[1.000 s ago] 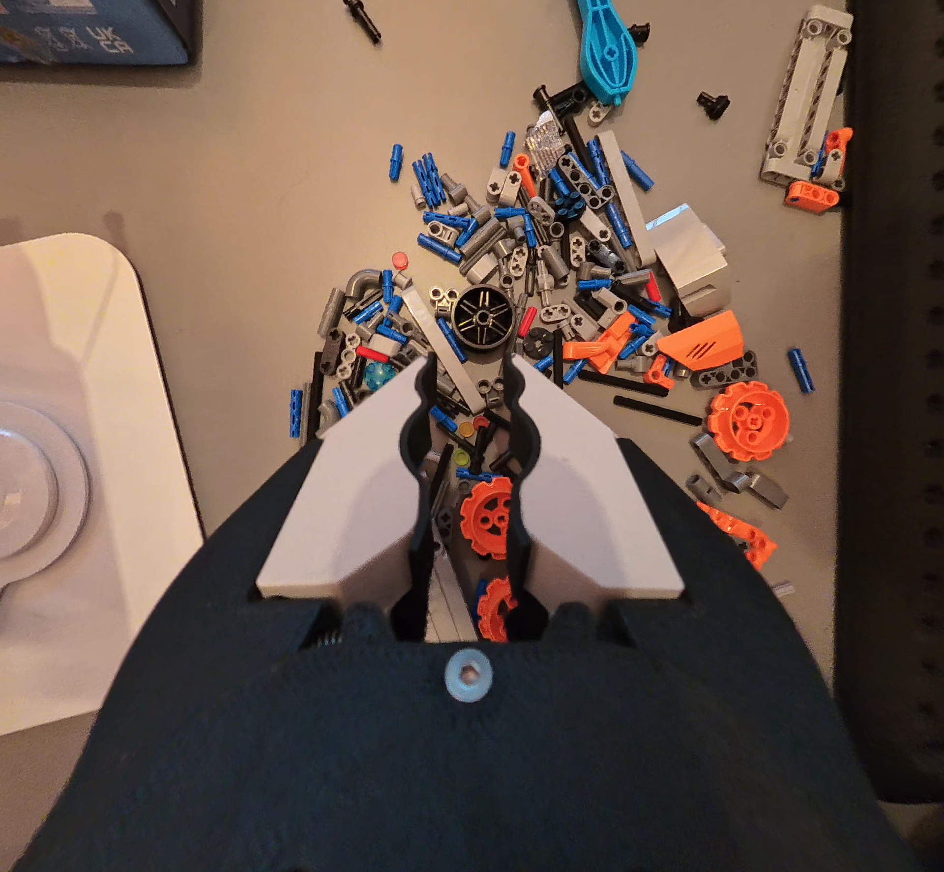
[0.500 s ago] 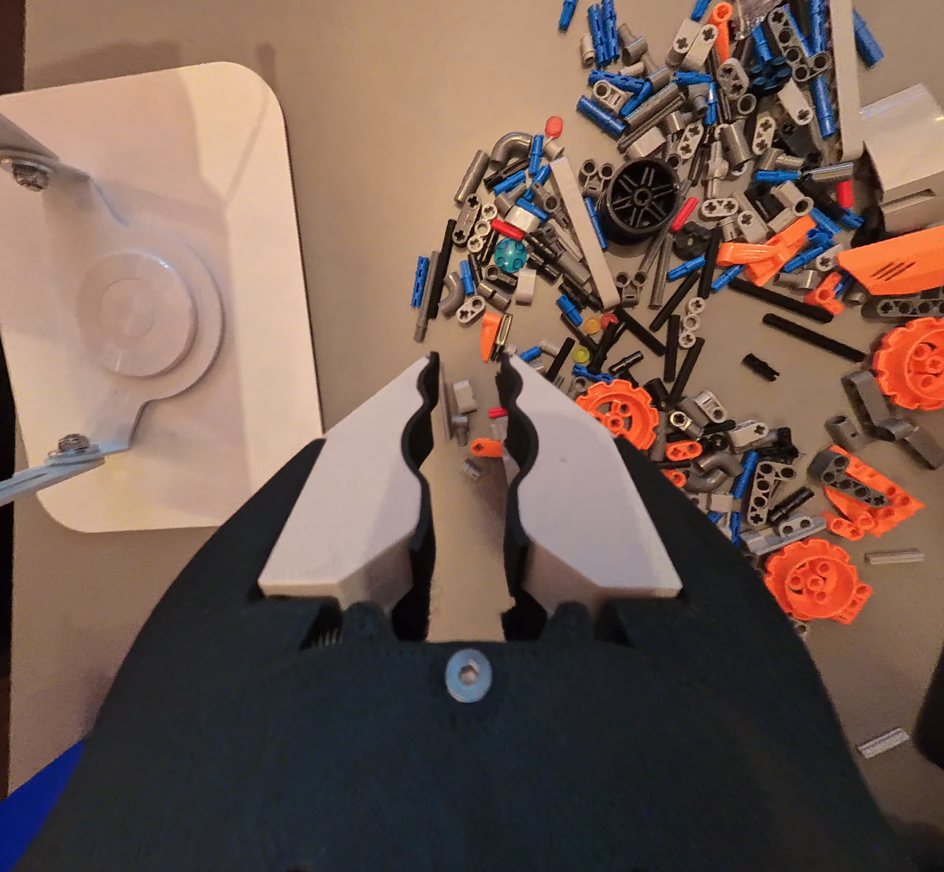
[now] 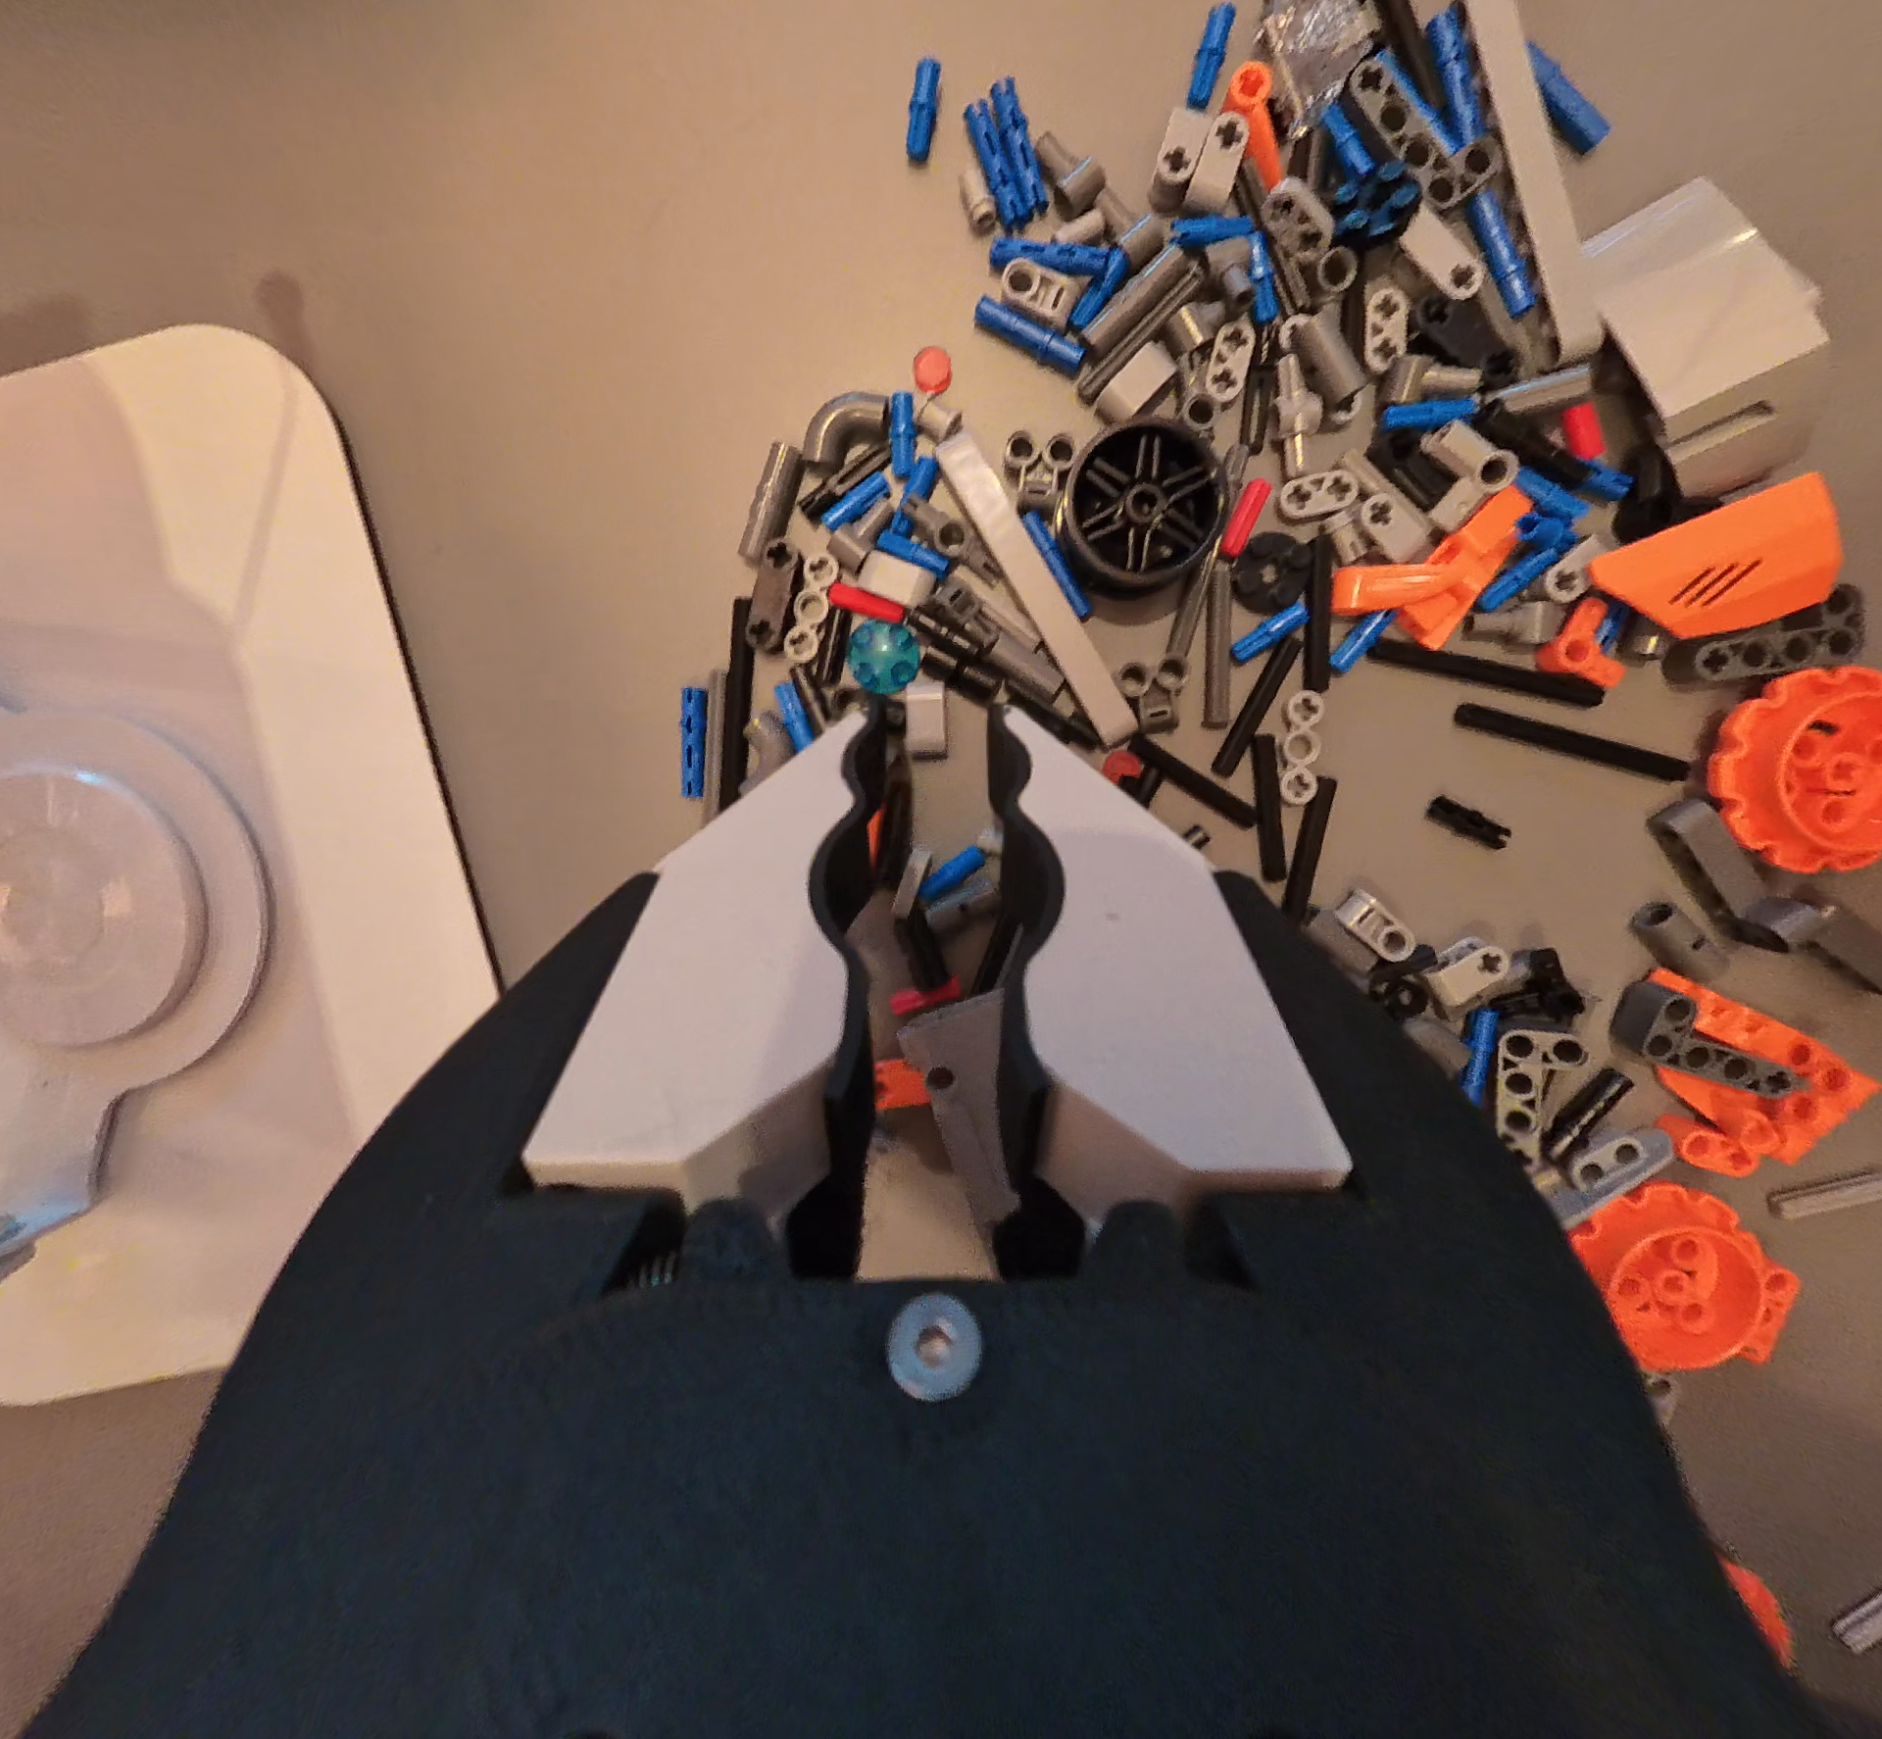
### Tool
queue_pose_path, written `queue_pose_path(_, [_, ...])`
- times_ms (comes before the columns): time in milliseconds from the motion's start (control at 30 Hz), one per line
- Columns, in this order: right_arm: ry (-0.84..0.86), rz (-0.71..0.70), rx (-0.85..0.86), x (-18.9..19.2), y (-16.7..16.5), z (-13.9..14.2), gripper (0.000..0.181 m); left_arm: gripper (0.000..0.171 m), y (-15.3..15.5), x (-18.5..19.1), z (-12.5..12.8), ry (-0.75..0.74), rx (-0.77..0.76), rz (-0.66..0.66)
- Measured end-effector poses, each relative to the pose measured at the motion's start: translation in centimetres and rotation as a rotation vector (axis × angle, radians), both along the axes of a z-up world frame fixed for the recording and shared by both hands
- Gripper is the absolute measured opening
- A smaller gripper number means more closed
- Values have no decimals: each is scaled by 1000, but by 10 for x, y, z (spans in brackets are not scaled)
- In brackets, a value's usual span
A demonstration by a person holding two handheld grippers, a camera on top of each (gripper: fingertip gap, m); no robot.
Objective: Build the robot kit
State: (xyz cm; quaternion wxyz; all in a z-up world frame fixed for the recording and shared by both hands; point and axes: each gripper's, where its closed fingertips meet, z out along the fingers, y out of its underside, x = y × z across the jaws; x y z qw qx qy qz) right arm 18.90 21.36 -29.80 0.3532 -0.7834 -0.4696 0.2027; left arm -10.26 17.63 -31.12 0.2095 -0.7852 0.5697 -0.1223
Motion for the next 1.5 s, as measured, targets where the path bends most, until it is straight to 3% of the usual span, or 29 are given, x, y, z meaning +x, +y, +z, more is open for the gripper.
queue_pose_path(733, [2,14,16,-1,-2,2,8,6,1,13,-18,-5,15,-32])
queue_pose_path(1067, [40,35,112,-9,-3,21,12,5,-3,13,8,-18,46,-38])
queue_pose_path(1300, [109,214,418,-78,-40,81,16,5,-25,53,50,-171,69,-106])
queue_pose_path(1500, [103,416,588,-160,-94,95,18,5,-51,89,71,-306,-3,-159])
